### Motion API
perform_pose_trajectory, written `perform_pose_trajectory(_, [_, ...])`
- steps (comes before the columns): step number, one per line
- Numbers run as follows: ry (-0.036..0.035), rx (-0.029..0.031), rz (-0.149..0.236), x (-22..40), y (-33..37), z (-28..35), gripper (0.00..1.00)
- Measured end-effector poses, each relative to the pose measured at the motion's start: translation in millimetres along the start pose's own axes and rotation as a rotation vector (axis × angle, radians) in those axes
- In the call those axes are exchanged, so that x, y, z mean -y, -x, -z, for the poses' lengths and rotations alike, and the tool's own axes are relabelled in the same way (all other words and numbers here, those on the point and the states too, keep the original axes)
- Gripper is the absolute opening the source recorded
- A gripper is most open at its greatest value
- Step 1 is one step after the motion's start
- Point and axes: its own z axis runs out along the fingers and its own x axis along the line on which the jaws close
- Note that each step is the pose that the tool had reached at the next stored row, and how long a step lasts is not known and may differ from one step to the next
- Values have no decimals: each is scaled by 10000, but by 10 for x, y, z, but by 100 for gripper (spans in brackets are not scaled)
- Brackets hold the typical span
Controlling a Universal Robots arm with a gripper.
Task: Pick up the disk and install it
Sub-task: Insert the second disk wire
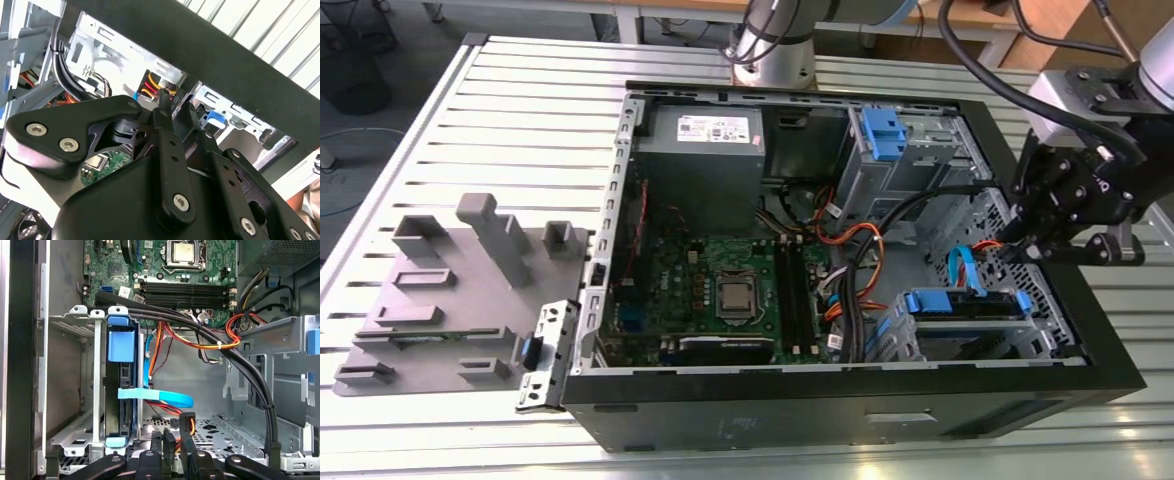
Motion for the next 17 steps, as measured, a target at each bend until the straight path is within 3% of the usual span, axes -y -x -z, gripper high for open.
perform_pose_trajectory(3, [4, 0, 0, 27, 0, -5, 29])
perform_pose_trajectory(13, [4, -1, 0, 31, 0, -5, 28])
perform_pose_trajectory(15, [4, 0, 0, 32, 0, -5, 16])
perform_pose_trajectory(17, [4, -1, 0, 33, 0, -4, 16])
